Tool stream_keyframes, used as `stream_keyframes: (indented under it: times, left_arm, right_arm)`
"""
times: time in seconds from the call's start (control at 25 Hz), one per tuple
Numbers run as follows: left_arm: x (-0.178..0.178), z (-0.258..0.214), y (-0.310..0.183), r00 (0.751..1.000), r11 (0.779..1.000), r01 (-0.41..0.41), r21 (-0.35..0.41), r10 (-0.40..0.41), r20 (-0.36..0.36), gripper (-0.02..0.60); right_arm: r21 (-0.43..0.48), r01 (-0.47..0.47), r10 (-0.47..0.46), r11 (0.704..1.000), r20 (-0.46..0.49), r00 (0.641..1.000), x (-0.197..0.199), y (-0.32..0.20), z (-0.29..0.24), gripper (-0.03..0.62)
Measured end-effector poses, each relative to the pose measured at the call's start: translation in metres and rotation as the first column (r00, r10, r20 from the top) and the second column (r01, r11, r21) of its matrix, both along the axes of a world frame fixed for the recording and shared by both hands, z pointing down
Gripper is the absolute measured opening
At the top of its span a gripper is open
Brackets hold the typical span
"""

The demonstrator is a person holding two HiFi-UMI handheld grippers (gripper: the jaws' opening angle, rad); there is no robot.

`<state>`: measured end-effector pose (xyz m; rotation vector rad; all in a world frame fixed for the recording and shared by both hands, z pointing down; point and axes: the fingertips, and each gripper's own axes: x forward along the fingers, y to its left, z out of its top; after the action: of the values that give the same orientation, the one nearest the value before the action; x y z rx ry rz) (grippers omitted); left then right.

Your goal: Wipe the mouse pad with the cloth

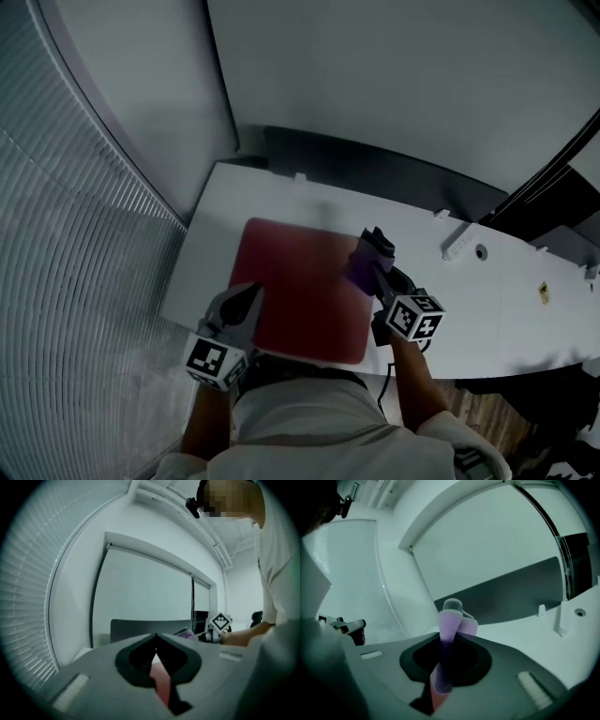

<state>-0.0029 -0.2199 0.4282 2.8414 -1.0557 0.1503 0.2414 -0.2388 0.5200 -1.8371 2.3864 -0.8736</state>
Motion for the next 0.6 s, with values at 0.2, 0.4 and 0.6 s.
stream_keyframes:
  times: [0.2,0.4,0.6]
  left_arm:
    - [-0.036,0.009,-0.016,1.000,1.000,0.021,0.011,-0.021,-0.009,0.002]
    - [-0.085,-0.018,-0.017,0.994,0.995,0.100,0.007,-0.100,0.042,0.002]
    - [-0.152,-0.012,-0.024,0.983,0.984,0.176,-0.010,-0.175,0.051,0.002]
  right_arm:
    - [0.077,0.145,-0.146,0.986,0.010,0.989,-0.079,-0.026,-0.028,0.048]
    - [0.036,0.308,-0.310,0.951,0.064,0.949,-0.165,-0.040,-0.049,0.048]
    - [-0.038,0.420,-0.412,0.907,0.137,0.901,-0.256,-0.063,-0.019,0.048]
